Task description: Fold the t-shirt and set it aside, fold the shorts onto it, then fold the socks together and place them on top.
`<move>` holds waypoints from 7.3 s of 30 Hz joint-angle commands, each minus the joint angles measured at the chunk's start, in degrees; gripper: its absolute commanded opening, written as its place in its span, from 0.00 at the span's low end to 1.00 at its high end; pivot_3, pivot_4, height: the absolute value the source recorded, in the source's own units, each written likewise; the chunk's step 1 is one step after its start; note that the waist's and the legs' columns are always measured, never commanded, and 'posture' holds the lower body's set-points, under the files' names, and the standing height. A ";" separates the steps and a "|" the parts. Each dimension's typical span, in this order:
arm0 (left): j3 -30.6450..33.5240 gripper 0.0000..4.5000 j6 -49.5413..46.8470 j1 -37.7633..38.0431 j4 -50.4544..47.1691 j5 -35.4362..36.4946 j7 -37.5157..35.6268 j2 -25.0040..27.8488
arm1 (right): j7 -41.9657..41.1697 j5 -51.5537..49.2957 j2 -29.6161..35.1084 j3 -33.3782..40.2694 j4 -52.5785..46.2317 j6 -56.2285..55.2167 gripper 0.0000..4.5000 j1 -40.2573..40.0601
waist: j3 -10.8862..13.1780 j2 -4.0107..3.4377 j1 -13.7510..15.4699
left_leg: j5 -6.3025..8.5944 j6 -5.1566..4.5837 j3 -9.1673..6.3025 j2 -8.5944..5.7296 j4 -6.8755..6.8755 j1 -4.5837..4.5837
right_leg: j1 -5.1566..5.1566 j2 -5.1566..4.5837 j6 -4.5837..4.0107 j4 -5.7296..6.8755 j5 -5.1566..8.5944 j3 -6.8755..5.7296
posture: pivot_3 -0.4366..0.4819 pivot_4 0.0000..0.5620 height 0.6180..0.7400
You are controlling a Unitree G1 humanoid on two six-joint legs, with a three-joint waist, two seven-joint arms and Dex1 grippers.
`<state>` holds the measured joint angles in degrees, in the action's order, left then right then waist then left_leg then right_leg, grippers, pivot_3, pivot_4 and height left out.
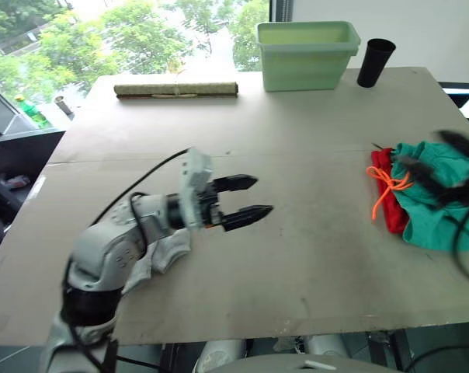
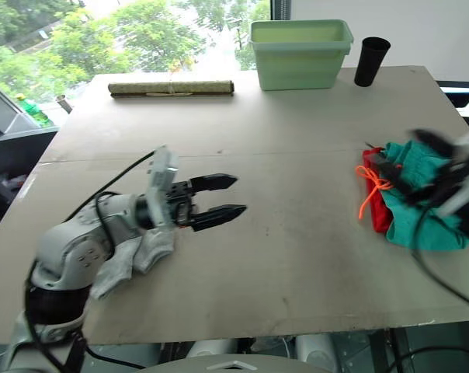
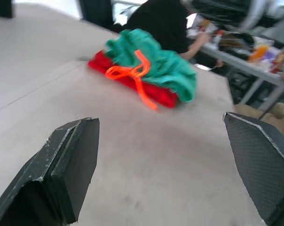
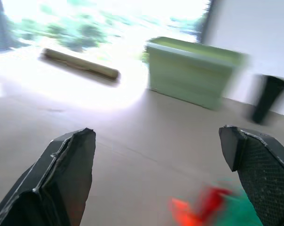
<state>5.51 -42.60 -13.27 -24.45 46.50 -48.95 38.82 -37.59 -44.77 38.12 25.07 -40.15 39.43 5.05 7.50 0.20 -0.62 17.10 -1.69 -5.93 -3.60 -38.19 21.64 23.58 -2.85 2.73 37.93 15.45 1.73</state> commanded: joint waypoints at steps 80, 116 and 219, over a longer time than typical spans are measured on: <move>-22.69 0.41 10.68 -7.19 14.61 -35.79 3.23 -6.00 | 0.49 30.06 -4.06 -35.83 3.92 -7.67 1.00 5.55 | -0.44 -0.08 1.32 | -0.04 0.08 -0.77 -0.37 -0.12 0.16 | -0.03 -0.24 -0.02 -0.02 -0.03 -0.52 | 0.48 0.27 1.00; -16.24 0.00 -12.67 -25.40 16.05 -18.04 -6.85 -5.83 | -11.81 54.91 -5.41 -50.28 25.25 -31.32 0.03 24.81 | -0.40 0.00 -0.21 | -0.06 0.11 -0.82 -0.36 -0.19 0.20 | 0.01 -0.17 -0.02 0.01 -0.03 -0.57 | 0.48 0.27 1.00; -13.60 0.01 45.01 -24.92 50.88 -39.88 -16.56 -6.29 | 1.84 45.35 -4.60 -47.10 22.68 -5.84 0.00 22.52 | -0.49 0.39 -1.53 | -0.10 0.17 -2.36 -1.81 -0.23 0.34 | 1.01 -0.52 0.02 0.90 -0.02 -0.03 | 0.48 0.27 1.00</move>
<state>-9.90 1.62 -36.88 26.38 4.62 -64.32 32.58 -35.18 0.42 33.51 -24.05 -14.56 33.51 26.04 7.02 0.59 -2.15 17.00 -1.53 -8.29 -5.41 -38.42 21.97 24.59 -3.36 2.75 38.84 15.43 1.70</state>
